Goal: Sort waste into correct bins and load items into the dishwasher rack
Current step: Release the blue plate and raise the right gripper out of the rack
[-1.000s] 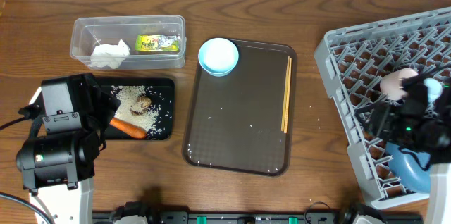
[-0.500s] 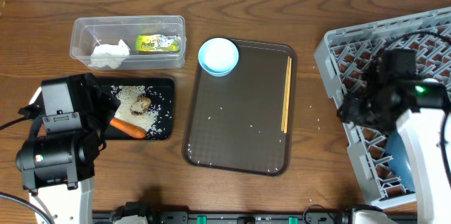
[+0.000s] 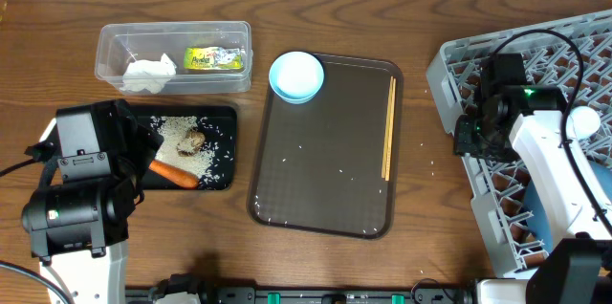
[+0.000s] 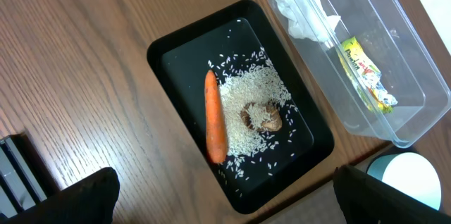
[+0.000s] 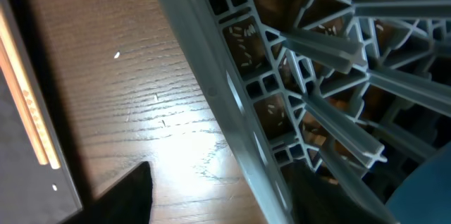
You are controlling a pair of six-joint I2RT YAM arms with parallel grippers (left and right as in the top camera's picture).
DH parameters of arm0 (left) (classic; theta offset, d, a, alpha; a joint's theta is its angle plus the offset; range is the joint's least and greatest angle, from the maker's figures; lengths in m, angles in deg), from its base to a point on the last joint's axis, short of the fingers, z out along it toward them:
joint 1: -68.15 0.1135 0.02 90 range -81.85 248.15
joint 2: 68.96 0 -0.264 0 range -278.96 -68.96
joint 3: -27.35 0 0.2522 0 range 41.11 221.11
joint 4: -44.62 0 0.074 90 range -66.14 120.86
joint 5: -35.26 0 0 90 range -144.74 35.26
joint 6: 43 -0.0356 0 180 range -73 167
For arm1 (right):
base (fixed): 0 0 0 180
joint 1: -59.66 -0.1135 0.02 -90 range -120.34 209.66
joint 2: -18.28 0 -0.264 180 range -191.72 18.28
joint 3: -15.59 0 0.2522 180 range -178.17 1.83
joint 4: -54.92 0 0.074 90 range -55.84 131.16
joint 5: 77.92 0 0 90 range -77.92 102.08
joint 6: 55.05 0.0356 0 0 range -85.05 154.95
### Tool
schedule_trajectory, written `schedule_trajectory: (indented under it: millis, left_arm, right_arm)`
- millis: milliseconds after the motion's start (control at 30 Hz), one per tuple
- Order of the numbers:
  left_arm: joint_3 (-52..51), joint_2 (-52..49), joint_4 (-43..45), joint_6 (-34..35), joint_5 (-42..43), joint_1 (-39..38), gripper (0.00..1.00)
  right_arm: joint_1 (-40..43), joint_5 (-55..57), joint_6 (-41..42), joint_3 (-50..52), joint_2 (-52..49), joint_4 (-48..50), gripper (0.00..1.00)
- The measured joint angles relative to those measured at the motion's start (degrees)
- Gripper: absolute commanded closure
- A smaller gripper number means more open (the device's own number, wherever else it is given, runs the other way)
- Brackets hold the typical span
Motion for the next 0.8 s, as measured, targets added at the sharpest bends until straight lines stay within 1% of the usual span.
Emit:
schedule_trajectory:
  millis: [67,267,333,367,567,600,800]
  left_arm:
    - [0.00,0.00,-0.02,0.00,0.00,0.00,0.02]
    - [0.00,0.00,0.00,0.00,0.00,0.00,0.02]
    - [0.00,0.00,-0.02,0.00,0.00,0.00,0.02]
    - [0.00,0.00,-0.02,0.00,0.00,0.00,0.02]
    - [0.00,0.00,-0.02,0.00,0.00,0.00,0.02]
    - [0.00,0.00,-0.04,0.00,0.00,0.00,0.02]
    - [0.00,0.00,-0.02,0.00,0.00,0.00,0.02]
  right_arm:
    - [0.00,-0.35,0.20,0.00,-0.28,0.35,0.69]
    - [-0.76,1.05,0.15,0.00,-1.22,1.75,0.71]
    - [-1.05,1.97,0.13,0.00,-2.23,2.10,0.74]
    - [-1.11,2.45,0.11,0.00,-2.95,2.45,0.76]
    - [-1.29,4.37,-1.27,-0.02,-5.25,4.04,0.98]
    - [-1.46,4.50,-2.01,-0.04,-5.22,4.48,0.99]
    - [-1.75,2.67,-1.84,-0.04,-5.27,10.21,0.99]
